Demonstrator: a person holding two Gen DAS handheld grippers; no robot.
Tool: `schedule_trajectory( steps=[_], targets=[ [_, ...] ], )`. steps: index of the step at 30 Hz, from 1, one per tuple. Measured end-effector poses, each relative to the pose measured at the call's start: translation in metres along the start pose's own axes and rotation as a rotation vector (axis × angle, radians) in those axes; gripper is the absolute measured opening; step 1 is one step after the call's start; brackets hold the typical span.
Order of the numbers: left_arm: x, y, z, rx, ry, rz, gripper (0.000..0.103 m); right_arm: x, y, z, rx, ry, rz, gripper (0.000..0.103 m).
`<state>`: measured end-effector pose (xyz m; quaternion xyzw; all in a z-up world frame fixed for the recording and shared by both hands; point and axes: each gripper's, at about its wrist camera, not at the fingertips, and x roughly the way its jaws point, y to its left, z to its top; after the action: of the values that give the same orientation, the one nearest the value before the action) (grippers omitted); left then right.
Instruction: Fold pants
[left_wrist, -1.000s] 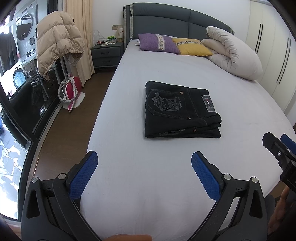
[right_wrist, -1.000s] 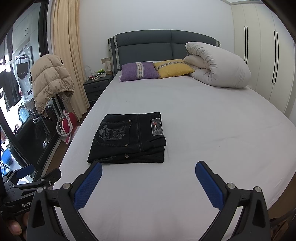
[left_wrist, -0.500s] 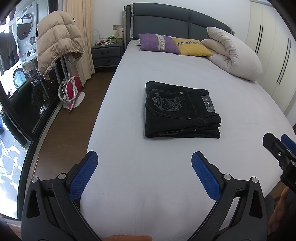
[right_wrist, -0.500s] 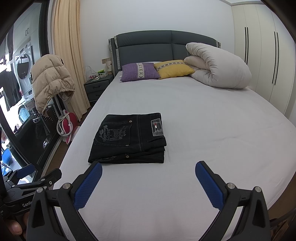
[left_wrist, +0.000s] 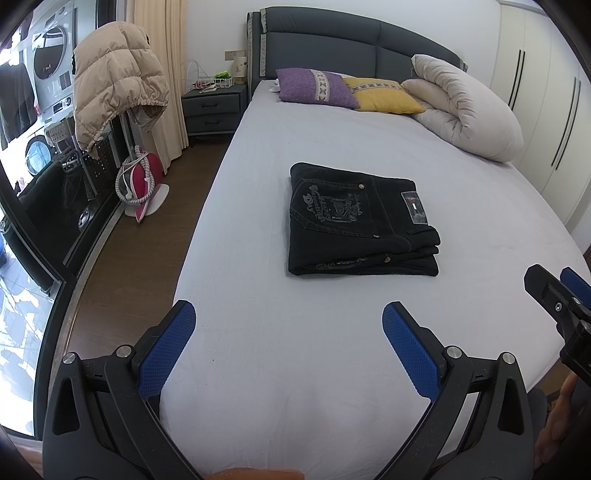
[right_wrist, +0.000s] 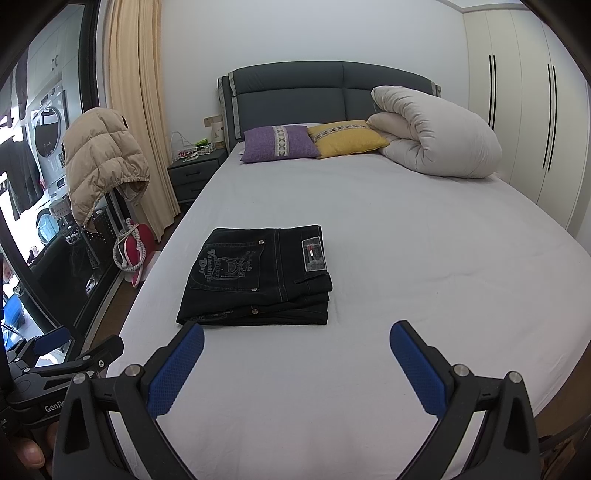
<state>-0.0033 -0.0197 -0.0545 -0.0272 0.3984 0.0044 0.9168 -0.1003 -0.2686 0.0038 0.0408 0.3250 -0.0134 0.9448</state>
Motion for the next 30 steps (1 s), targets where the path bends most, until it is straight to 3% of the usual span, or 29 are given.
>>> schedule_trajectory(
  steps=[30],
  targets=[
    [-0.0021, -0.0037, 0.0033, 0.008, 0.001, -0.020, 0.103, -0.0019, 0.0053, -0.0013, -0.001, -0.001, 0.000, 0.103]
  ],
)
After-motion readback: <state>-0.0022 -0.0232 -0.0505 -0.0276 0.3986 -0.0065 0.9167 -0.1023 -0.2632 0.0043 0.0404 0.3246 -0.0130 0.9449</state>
